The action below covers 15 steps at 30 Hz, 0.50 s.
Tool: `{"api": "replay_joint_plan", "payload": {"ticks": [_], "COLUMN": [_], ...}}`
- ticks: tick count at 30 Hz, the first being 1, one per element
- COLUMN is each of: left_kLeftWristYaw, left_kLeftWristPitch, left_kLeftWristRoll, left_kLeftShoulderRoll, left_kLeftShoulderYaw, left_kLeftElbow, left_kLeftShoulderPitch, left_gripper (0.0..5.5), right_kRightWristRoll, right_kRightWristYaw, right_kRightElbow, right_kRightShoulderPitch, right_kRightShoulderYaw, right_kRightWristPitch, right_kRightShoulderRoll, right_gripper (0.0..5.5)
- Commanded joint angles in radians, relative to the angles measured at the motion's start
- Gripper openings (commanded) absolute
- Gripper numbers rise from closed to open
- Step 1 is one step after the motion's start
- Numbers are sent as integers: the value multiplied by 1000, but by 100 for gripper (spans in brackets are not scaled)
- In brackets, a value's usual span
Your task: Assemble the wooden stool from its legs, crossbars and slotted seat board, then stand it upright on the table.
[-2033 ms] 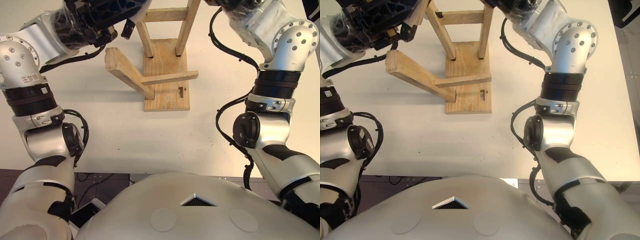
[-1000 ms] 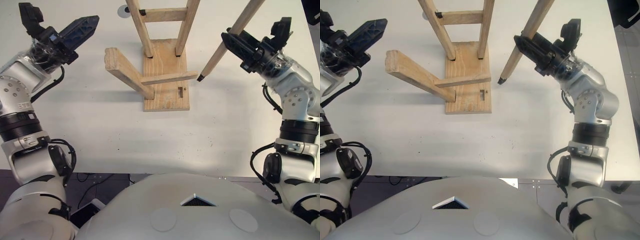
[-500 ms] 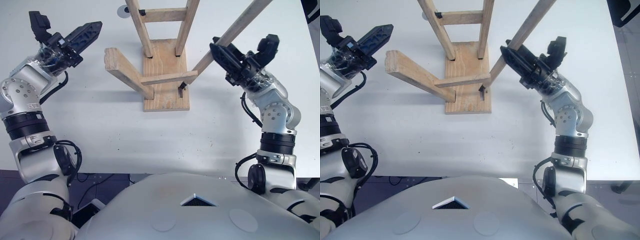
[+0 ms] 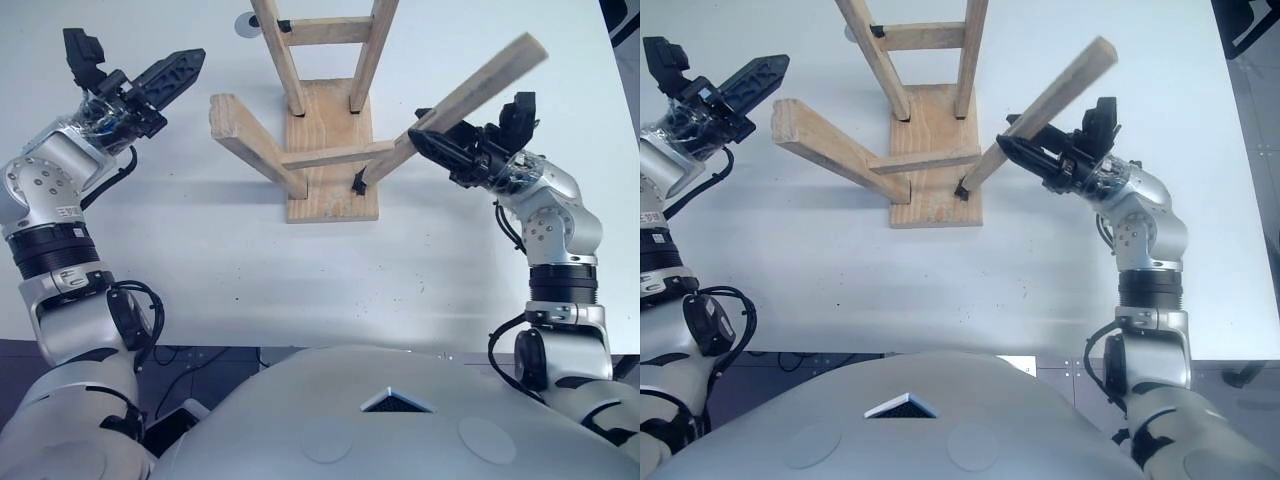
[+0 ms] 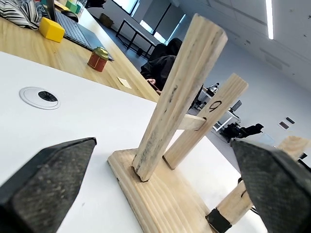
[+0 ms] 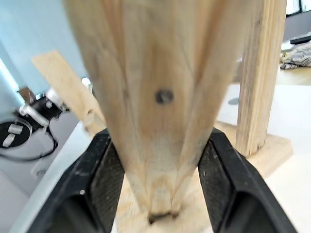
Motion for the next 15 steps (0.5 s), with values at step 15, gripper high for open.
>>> {"api": "replay_joint_plan", "payload": {"ticks": [15], "left_kLeftWristYaw": [54], "left_kLeftWristPitch": [-40], "left_kLeftWristRoll": [31], "left_kLeftShoulderRoll": [-28], "left_kLeftShoulderYaw": [10], "left_kLeftElbow": [-80], "left_kLeftShoulderPitch": [87], "left_gripper": [508], "right_kRightWristRoll": [-286], "right_kRightWristYaw": [201], "right_kRightElbow": [47], "right_kRightShoulderPitch": [-199], "right_kRightShoulderYaw": [261], "right_kRightWristPitch": [-150], "right_kRightShoulderRoll": [-233], "right_gripper": [202]}}
